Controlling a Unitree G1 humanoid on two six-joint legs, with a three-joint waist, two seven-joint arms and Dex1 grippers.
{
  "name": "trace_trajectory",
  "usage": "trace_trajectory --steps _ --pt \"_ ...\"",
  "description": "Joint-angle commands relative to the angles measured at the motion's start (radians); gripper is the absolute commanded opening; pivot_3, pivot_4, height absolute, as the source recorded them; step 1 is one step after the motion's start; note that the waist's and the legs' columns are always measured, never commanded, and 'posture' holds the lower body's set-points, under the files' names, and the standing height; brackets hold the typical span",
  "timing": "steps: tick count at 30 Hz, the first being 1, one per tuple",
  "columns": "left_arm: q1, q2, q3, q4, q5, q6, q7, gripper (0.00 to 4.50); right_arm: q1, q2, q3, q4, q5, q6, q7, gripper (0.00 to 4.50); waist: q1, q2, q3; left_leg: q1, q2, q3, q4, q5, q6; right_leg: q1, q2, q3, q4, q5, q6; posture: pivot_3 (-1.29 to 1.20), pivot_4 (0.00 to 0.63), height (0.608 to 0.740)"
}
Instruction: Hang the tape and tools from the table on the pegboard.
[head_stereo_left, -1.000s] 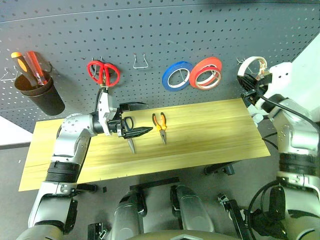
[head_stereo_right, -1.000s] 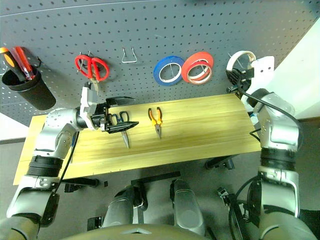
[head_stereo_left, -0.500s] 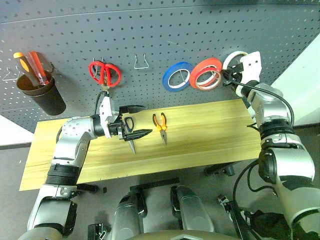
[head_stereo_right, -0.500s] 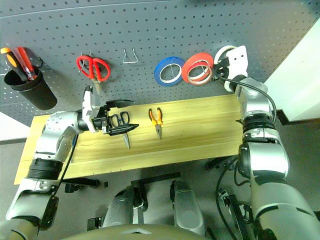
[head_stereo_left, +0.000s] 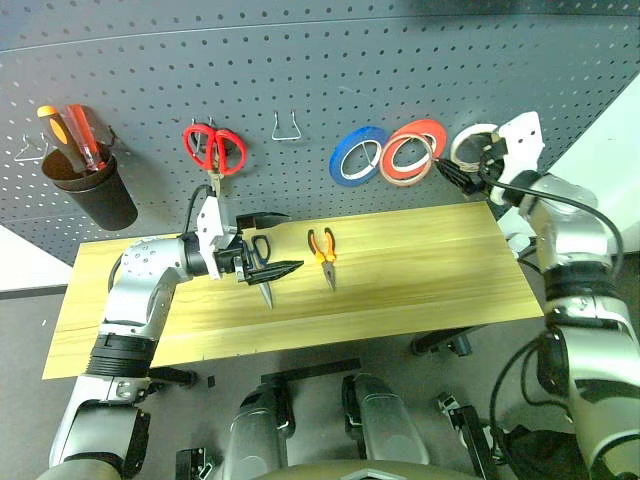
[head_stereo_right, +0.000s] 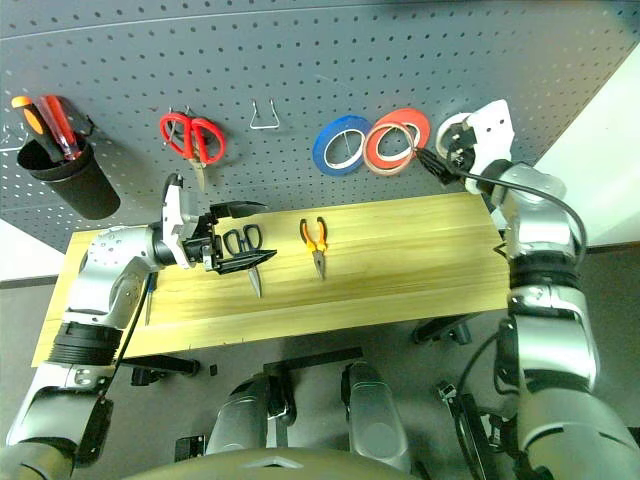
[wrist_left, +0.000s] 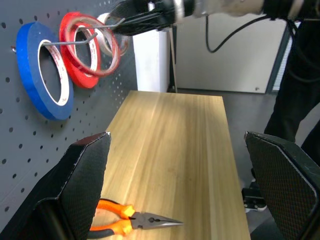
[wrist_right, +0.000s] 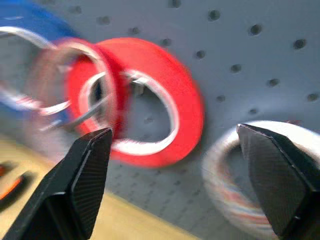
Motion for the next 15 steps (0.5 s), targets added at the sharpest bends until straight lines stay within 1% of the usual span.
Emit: trace_trajectory --steps 1,4,7,9,10,13,15 --pt "0.001 0.001 0.008 -0.029 -0.012 -0.001 0.001 4.5 0.075 -0.076 -0.027 -0.229 0.073 0.167 0.063 4.21 -0.001 0.0 -0.002 0.0 0.0 0.0 0.0 0.0 0.0 0.0 0.0 0.0 0.0 0.0 0.0 -0.18 0.123 0.73" --pt "0.009 -0.001 0.001 -0.03 -0.01 0.002 0.0 4.5 0.154 -0.142 -0.024 -0.351 0.098 0.284 0.1 4.21 0.0 0.001 -0.005 0.0 0.0 -0.001 0.001 -0.003 0.005 0.0 0.0 0.0 0.0 0.0 0.0 -0.19 0.125 0.73" --pt "0.017 0.003 -0.002 -0.029 -0.007 0.009 -0.001 4.5 0.2 -0.176 -0.03 -0.432 0.145 0.388 0.131 4.21 -0.003 0.001 -0.009 0.0 0.0 -0.001 0.002 -0.004 0.006 0.0 0.0 0.0 0.0 0.0 0.0 -0.19 0.126 0.73" --pt "0.028 0.011 -0.003 -0.029 0.001 0.021 0.008 4.5 0.225 -0.174 -0.017 -0.48 0.165 0.438 0.134 4.21 -0.004 0.001 -0.012 0.0 0.001 -0.001 0.003 -0.005 0.007 0.0 0.001 0.0 0.001 0.0 0.0 -0.19 0.128 0.73" --pt "0.041 0.018 -0.004 -0.031 0.009 0.031 0.018 4.5 0.24 -0.172 0.015 -0.503 0.156 0.464 0.132 4.36 -0.005 0.001 -0.014 0.0 0.001 -0.001 0.003 -0.005 0.007 0.0 0.001 0.0 0.001 0.0 0.0 -0.19 0.129 0.73" --pt "0.075 0.03 -0.006 -0.043 0.025 0.043 0.043 4.5 0.26 -0.151 0.073 -0.533 0.135 0.518 0.108 4.36 -0.007 0.0 -0.018 0.0 0.002 -0.002 0.003 -0.005 0.007 0.0 0.001 0.0 0.001 0.0 -0.001 -0.19 0.135 0.73" --pt "0.12 0.054 0.002 -0.059 0.041 0.073 0.074 4.5 0.238 -0.108 0.137 -0.553 0.14 0.644 0.067 4.36 -0.009 -0.001 -0.019 0.0 0.002 -0.002 0.003 -0.005 0.007 0.0 0.001 0.0 0.001 0.0 -0.001 -0.18 0.14 0.73"
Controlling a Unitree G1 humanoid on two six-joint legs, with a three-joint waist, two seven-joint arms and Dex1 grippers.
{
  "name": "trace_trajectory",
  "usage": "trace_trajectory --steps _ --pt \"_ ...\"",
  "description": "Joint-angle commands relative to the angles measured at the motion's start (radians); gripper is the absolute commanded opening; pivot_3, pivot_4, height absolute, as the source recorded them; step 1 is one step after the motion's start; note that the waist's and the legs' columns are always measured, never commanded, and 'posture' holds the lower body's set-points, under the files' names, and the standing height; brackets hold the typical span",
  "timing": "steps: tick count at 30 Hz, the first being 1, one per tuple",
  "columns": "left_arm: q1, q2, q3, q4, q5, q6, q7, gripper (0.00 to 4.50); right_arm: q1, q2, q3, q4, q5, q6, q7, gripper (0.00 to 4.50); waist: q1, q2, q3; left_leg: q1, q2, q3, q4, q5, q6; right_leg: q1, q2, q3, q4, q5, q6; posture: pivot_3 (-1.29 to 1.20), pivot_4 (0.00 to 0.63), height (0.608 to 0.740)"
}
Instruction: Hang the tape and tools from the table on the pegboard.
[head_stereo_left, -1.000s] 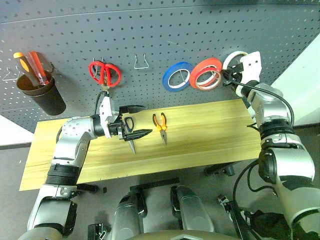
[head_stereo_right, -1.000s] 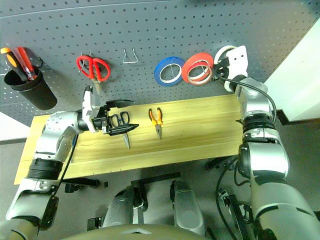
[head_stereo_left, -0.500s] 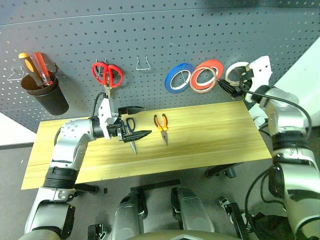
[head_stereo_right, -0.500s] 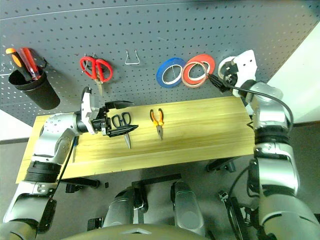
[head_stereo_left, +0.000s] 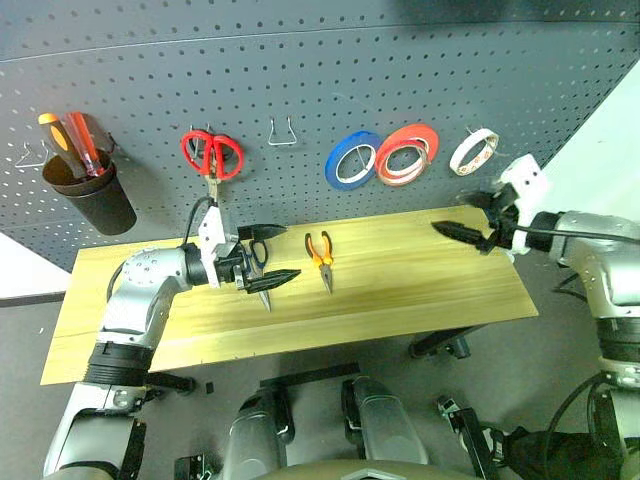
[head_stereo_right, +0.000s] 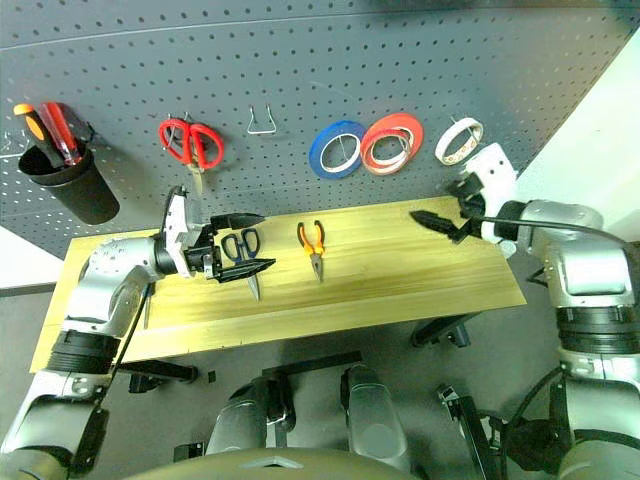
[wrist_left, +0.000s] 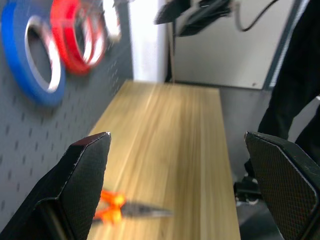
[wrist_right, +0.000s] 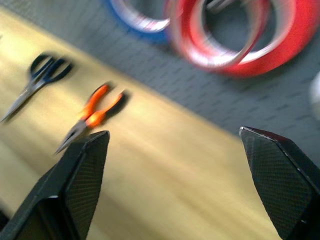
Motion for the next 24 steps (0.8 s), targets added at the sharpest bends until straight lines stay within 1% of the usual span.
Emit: trace_trajectory --steps 1,3,5,8,9,13,17,18,21,24 --pt "0.061 0.043 0.02 -0.054 0.026 0.049 0.057 4.5 -0.043 0.059 0.095 -0.054 0.005 0.199 -0.063 4.36 -0.002 -0.001 -0.002 0.0 0.001 0.0 0.0 0.0 0.0 0.0 0.0 0.0 0.0 0.0 0.0 -0.17 0.145 0.73" --pt "0.087 0.061 0.027 -0.068 0.035 0.073 0.086 4.5 -0.074 0.085 0.133 -0.046 0.001 0.285 -0.089 4.36 -0.001 -0.001 -0.002 0.0 0.002 0.0 0.0 0.0 0.0 0.0 -0.001 0.0 0.0 0.0 -0.001 -0.17 0.15 0.73" --pt "0.109 0.078 0.034 -0.079 0.033 0.102 0.104 4.5 -0.118 0.135 0.137 -0.021 0.002 0.346 -0.137 4.36 0.005 -0.001 -0.002 -0.001 0.001 -0.001 0.0 0.0 0.0 -0.001 -0.001 0.0 0.001 0.0 -0.001 -0.16 0.162 0.73" --pt "0.13 0.108 0.034 -0.056 0.081 0.09 0.146 4.5 -0.185 0.2 0.165 0.031 -0.013 0.4 -0.188 4.36 0.01 -0.001 -0.002 -0.001 0.001 0.0 0.002 -0.001 0.001 -0.001 -0.002 0.0 0.0 0.0 -0.001 -0.13 0.181 0.73" --pt "0.132 0.117 0.033 -0.044 0.092 0.085 0.151 4.5 -0.202 0.215 0.173 0.043 -0.016 0.401 -0.194 4.36 0.017 -0.001 -0.002 -0.001 0.001 0.0 0.002 -0.001 0.001 -0.001 -0.002 0.0 0.0 -0.001 -0.001 -0.12 0.191 0.73" --pt "0.1 0.125 0.065 0.051 0.096 0.092 0.176 4.5 -0.322 0.328 0.215 0.213 -0.059 0.386 -0.257 4.36 0.029 -0.001 -0.001 -0.001 0.002 0.0 0.002 -0.003 -0.001 -0.002 -0.002 0.0 0.0 -0.002 -0.005 -0.09 0.224 0.73" --pt "0.072 0.122 0.076 0.077 0.081 0.13 0.188 4.5 -0.413 0.416 0.232 0.358 -0.092 0.371 -0.297 4.36 0.044 -0.001 0.002 -0.002 0.002 0.0 0.002 -0.002 0.001 -0.002 -0.003 0.0 0.0 -0.002 -0.005 -0.07 0.261 0.73" --pt "0.067 0.121 0.079 0.074 0.081 0.141 0.2 4.5 -0.431 0.433 0.232 0.389 -0.1 0.374 -0.307 4.36 0.05 -0.001 0.003 -0.002 0.002 0.0 0.002 -0.002 0.001 -0.002 -0.003 0.0 0.0 -0.002 -0.005 -0.06 0.281 0.73" --pt "0.054 0.116 0.078 0.09 0.098 0.146 0.228 4.5 -0.483 0.488 0.223 0.513 -0.12 0.333 -0.334 4.36 0.059 -0.001 0.023 -0.001 0.002 0.0 0.002 -0.003 0.0 -0.002 -0.004 0.001 0.0 -0.003 -0.007 -0.04 0.312 0.73" --pt "0.06 0.106 0.08 0.063 0.08 0.18 0.242 4.5 -0.507 0.513 0.225 0.592 -0.144 0.29 -0.347 4.36 0.068 -0.002 0.045 -0.001 0.002 0.0 0.002 -0.003 -0.001 -0.002 -0.005 0.001 0.0 -0.004 -0.009 -0.02 0.347 0.73"
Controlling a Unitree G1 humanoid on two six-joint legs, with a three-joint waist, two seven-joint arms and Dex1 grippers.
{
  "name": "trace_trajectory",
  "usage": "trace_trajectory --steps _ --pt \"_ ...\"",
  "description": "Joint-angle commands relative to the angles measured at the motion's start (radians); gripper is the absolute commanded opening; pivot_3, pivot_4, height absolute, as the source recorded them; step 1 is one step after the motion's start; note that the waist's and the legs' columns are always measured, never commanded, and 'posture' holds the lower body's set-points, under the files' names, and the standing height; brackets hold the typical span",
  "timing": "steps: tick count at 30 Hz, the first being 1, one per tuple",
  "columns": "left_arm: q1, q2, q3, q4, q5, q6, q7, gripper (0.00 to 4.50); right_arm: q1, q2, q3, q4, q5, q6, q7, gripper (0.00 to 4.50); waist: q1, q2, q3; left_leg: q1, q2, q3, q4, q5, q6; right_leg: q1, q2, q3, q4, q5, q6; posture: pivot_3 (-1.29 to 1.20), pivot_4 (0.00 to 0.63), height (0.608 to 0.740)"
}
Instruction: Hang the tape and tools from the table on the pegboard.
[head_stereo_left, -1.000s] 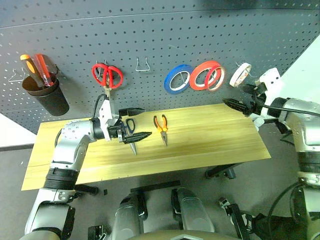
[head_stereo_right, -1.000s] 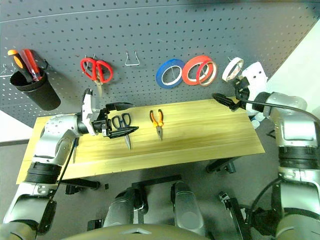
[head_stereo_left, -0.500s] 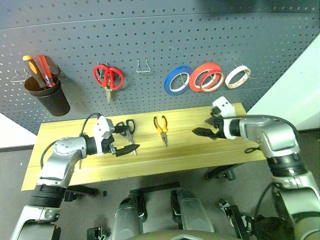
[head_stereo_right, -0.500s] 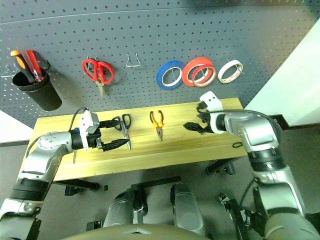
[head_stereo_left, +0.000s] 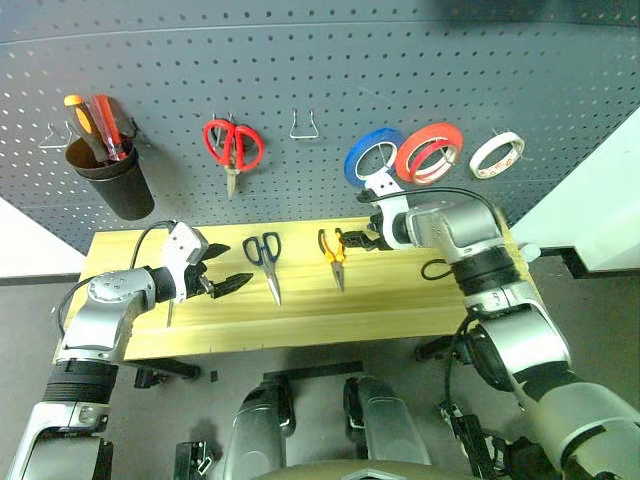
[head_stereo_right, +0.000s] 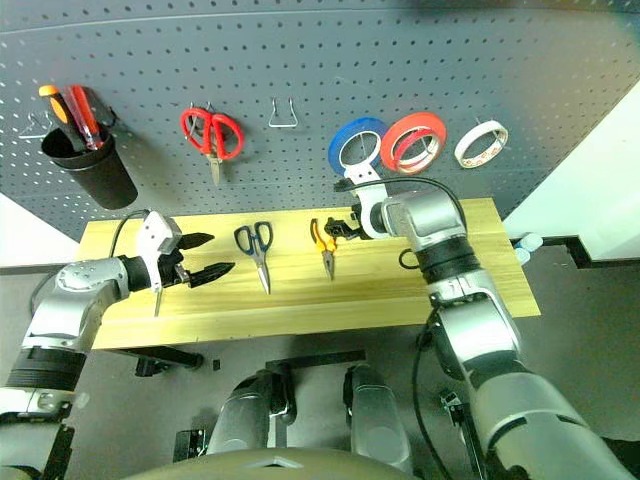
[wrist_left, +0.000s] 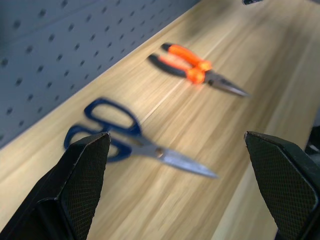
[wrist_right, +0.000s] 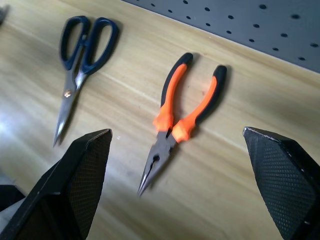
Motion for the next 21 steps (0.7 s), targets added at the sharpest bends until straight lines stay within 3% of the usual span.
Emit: trace_trajectory --steps 1,8,21 --pt "-0.006 -0.012 0.022 -0.037 -0.026 0.037 0.009 4.5 -0.048 0.028 -0.028 0.104 -0.025 -0.056 -0.028 4.36 0.006 0.001 0.018 0.0 0.0 0.0 0.0 0.0 0.0 0.0 0.0 0.0 0.0 0.0 0.0 -0.01 0.353 0.73" --pt "-0.052 -0.035 0.004 -0.054 -0.05 0.112 -0.014 4.5 -0.136 0.103 -0.09 0.32 -0.05 -0.152 -0.107 4.36 0.018 0.002 0.067 -0.005 0.0 0.0 0.0 0.002 0.002 -0.005 0.0 0.0 0.001 0.0 0.001 0.0 0.4 0.73" --pt "-0.061 -0.046 -0.038 -0.078 -0.049 0.138 -0.053 4.5 -0.244 0.165 -0.166 0.52 -0.075 -0.266 -0.17 4.36 0.016 0.005 0.104 -0.014 0.001 0.002 -0.002 0.004 0.0 -0.017 0.003 0.0 0.002 0.003 0.006 0.0 0.423 0.73"
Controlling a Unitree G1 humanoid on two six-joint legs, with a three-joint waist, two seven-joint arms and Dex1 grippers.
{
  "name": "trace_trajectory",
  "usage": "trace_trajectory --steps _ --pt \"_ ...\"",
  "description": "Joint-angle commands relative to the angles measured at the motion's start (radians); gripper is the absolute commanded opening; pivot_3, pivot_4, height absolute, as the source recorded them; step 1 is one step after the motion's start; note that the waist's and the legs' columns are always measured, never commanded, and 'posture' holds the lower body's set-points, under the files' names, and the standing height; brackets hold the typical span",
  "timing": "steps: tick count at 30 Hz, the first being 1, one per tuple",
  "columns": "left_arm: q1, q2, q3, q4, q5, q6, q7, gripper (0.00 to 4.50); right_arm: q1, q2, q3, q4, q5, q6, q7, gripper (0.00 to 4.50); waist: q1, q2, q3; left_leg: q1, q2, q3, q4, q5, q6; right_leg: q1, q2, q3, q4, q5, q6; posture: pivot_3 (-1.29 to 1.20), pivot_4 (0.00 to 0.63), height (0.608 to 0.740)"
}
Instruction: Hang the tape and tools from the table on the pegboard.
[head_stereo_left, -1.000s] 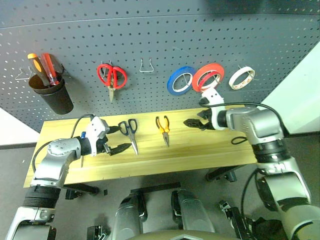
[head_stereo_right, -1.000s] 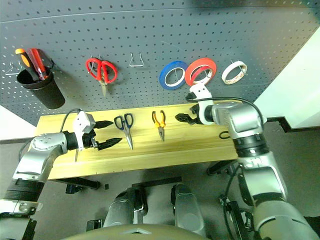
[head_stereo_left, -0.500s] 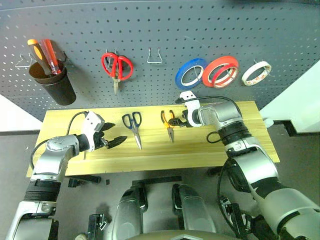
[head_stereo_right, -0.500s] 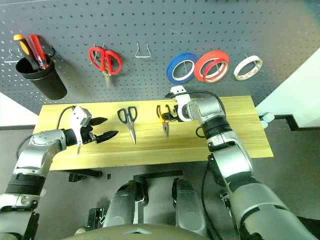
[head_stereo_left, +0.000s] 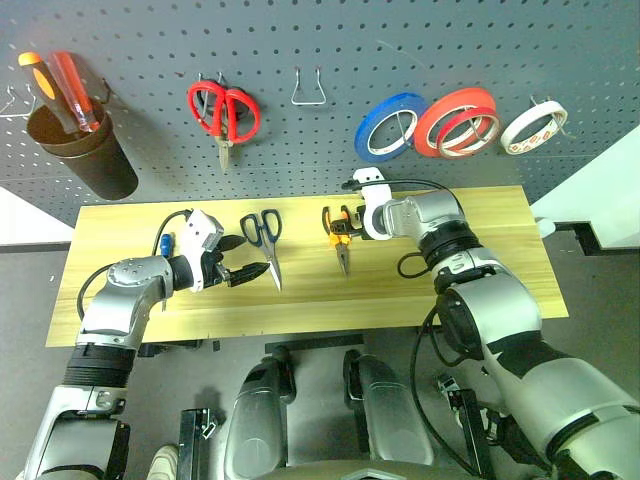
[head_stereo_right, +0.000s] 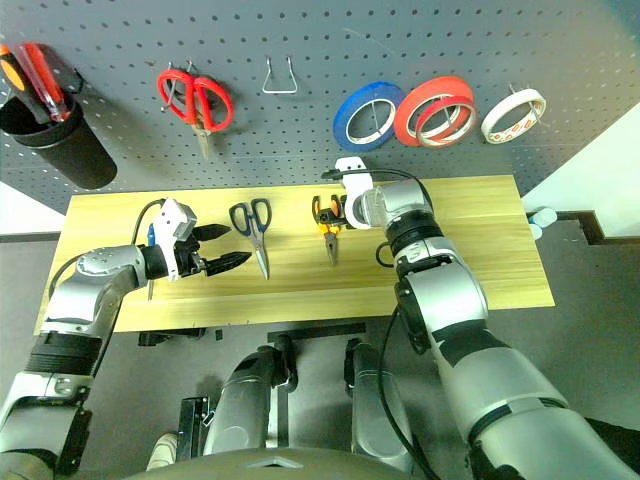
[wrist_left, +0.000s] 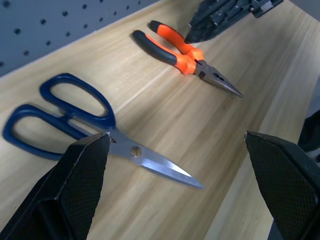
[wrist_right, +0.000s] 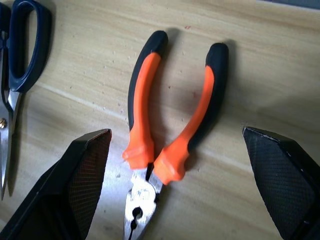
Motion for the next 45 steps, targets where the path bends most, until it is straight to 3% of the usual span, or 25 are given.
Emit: trace_trajectory --steps 1,11,24,27,32,33,39,45 --pt "0.021 0.009 -0.007 -0.047 -0.016 0.016 -0.029 4.5 -0.033 0.025 -0.022 0.032 -0.009 -0.037 -0.023 4.36 0.0 0.001 0.002 0.0 0.0 0.0 0.0 0.0 0.0 0.0 0.0 0.0 0.0 0.0 0.0 0.0 0.423 0.73" --pt "0.039 0.028 0.001 -0.069 -0.008 0.029 -0.035 4.5 -0.023 0.087 -0.015 0.077 -0.044 -0.121 -0.058 4.36 0.001 -0.001 0.012 0.0 0.0 0.0 -0.002 0.001 -0.001 -0.001 0.0 0.0 0.0 0.0 0.0 0.01 0.422 0.73" --pt "0.074 0.05 0.029 -0.088 -0.009 0.025 -0.006 4.5 -0.02 0.117 0.104 0.112 -0.202 -0.156 -0.07 4.36 0.002 -0.001 0.012 0.001 0.0 0.0 -0.01 0.004 -0.006 -0.004 0.0 0.0 -0.001 0.0 -0.001 0.04 0.402 0.73" --pt "0.077 0.047 0.034 -0.089 -0.008 0.023 0.004 4.5 -0.025 0.123 0.11 0.115 -0.216 -0.167 -0.064 3.83 0.002 -0.001 0.012 0.001 0.0 0.0 -0.01 0.004 -0.006 -0.004 0.0 0.0 -0.001 0.0 -0.001 0.04 0.401 0.73" --pt "0.092 0.047 0.037 -0.093 -0.01 0.021 0.012 4.5 -0.035 0.135 0.118 0.124 -0.23 -0.138 -0.039 2.21 0.001 -0.001 0.012 0.001 0.0 0.0 -0.012 0.004 -0.007 -0.005 0.0 0.0 -0.001 0.0 -0.001 0.05 0.394 0.73" --pt "0.093 0.048 0.037 -0.092 -0.01 0.019 0.013 4.5 -0.034 0.137 0.123 0.125 -0.235 -0.134 -0.036 2.1 0.001 -0.001 0.012 0.001 0.0 0.0 -0.012 0.004 -0.007 -0.005 0.001 0.0 -0.001 0.0 -0.001 0.05 0.39 0.73" --pt "0.072 0.042 0.041 -0.043 0.001 -0.016 0.019 4.5 -0.027 0.113 0.178 0.102 -0.282 -0.114 0.02 2.09 0.001 -0.003 0.011 0.001 0.0 0.0 -0.013 0.005 -0.008 -0.005 0.001 0.0 -0.001 -0.001 -0.001 0.02 0.331 0.73" --pt "0.054 0.041 0.04 0.016 0.011 -0.07 0.008 4.5 -0.007 0.015 0.262 -0.1 -0.302 -0.025 0.24 2.09 0.003 -0.004 0.01 -0.001 -0.001 0.001 -0.012 0.005 -0.009 -0.006 0.0 0.0 -0.001 0.0 -0.001 0.01 0.266 0.73"
